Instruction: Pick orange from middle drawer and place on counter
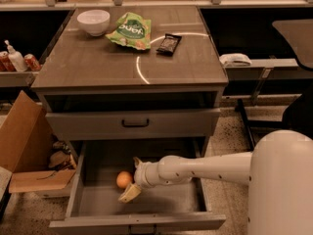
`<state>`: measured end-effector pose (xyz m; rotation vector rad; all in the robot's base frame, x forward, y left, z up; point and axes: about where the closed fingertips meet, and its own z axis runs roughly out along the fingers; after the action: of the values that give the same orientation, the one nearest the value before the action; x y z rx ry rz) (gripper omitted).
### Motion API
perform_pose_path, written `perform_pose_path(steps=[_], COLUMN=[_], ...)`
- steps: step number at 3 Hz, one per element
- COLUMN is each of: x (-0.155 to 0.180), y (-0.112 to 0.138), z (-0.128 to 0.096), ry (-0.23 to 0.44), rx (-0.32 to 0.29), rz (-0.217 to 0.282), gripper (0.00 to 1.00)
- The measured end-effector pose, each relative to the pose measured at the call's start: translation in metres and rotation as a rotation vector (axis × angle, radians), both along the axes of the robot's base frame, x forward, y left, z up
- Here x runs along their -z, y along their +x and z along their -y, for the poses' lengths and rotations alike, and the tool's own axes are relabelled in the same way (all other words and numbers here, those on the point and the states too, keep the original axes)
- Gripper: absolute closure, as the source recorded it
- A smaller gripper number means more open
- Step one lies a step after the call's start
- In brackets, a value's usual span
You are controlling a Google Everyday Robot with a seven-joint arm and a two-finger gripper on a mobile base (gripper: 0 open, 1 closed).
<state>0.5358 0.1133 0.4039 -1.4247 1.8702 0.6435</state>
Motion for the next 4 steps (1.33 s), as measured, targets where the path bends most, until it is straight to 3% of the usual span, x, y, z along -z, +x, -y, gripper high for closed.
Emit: perform_pose_path(steps=[2,4], x=[0.015,0.025], y=[0.003,0.003], z=[-0.018,-0.024], ry=[0.023,0.022], rx=[-0.032,-0.049], rz=[-0.019,-0.042], gripper=[0.0,0.43])
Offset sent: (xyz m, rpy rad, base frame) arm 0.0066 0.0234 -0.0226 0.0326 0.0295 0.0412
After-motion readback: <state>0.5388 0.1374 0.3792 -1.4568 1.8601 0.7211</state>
